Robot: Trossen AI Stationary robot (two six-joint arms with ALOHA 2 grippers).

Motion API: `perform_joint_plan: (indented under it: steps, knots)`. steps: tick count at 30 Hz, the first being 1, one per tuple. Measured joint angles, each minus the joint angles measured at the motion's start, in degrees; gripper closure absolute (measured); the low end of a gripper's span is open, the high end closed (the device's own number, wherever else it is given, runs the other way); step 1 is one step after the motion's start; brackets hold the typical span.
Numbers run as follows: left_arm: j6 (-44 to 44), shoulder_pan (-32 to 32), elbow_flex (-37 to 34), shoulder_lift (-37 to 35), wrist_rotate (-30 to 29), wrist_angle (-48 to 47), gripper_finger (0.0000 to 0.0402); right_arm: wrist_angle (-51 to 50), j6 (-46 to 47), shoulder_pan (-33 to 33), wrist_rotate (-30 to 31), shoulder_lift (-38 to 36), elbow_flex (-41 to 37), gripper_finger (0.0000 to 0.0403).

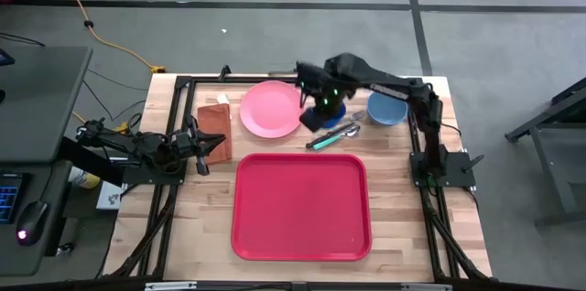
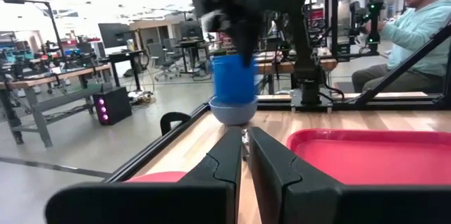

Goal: Set up tray
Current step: Put the blue mug on the red serving tray

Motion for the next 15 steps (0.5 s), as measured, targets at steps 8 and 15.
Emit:
perform_joint_plan:
  steps: [8,15]
  knots:
    - [0.1,0.0,0.0,0.0,0.0,0.0,0.0341,-0.1,16.2,12.1,-2.7,-6.3,-17.3,0.0403]
    - [0.2,0.0,0.0,0.0,-0.2,0.0,0.0341,13.2,29.2,18.0,-2.2,-8.1,-31.9,0.0403]
